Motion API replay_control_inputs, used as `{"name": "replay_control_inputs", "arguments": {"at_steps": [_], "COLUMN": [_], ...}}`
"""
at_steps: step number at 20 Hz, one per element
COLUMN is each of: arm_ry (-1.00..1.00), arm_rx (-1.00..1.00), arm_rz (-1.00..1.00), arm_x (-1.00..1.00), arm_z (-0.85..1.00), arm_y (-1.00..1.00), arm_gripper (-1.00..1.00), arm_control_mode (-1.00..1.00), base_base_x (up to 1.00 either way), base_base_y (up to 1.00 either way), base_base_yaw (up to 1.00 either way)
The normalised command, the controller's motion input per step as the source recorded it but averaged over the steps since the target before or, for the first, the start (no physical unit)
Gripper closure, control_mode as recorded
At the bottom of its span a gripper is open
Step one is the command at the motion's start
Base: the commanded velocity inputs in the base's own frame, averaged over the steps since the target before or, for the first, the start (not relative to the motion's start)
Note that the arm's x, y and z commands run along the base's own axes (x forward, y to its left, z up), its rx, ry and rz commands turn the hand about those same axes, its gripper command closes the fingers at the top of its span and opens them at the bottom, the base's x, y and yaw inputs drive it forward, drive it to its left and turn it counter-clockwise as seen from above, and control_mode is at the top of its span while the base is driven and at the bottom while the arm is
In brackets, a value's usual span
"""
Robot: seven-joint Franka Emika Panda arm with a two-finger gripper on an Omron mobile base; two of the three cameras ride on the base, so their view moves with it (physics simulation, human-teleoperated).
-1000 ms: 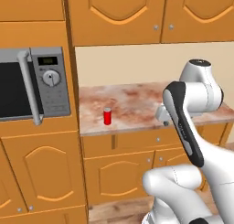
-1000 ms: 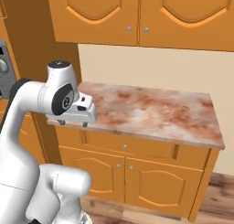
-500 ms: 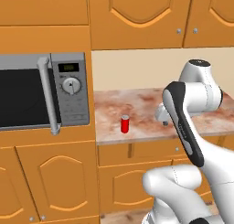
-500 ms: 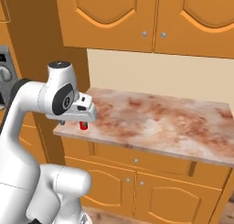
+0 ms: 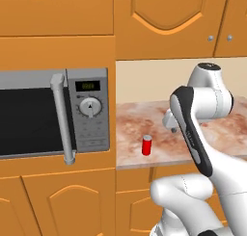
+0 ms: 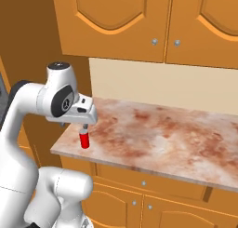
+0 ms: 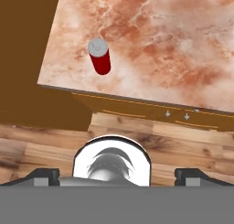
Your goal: Four empty soda cans are scattered around the kitchen. Gather all the cans and cluster them next to the stove for recycling.
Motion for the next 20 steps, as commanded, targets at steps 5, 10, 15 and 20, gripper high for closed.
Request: {"name": "replay_control_inputs", "arguments": {"at_steps": [5,10,15,20], "arm_ry": [0.00,0.03,0.01,0.00], "arm_rx": [0.00,0.00,0.00,0.00], "arm_rz": [0.00,0.06,0.15,0.16], "arm_x": [0.00,0.00,0.00,0.02], "arm_z": [0.00,-0.09,-0.19,-0.20], "arm_y": [0.00,0.00,0.07,0.21], "arm_gripper": [-1.00,-1.00,-1.00,-1.00], "arm_control_mode": [1.00,-1.00,-1.00,-1.00], "base_base_x": [0.05,0.00,0.00,0.00], "base_base_y": [0.00,0.00,0.00,0.00], "base_base_yaw": [0.02,0.01,0.00,0.00]}}
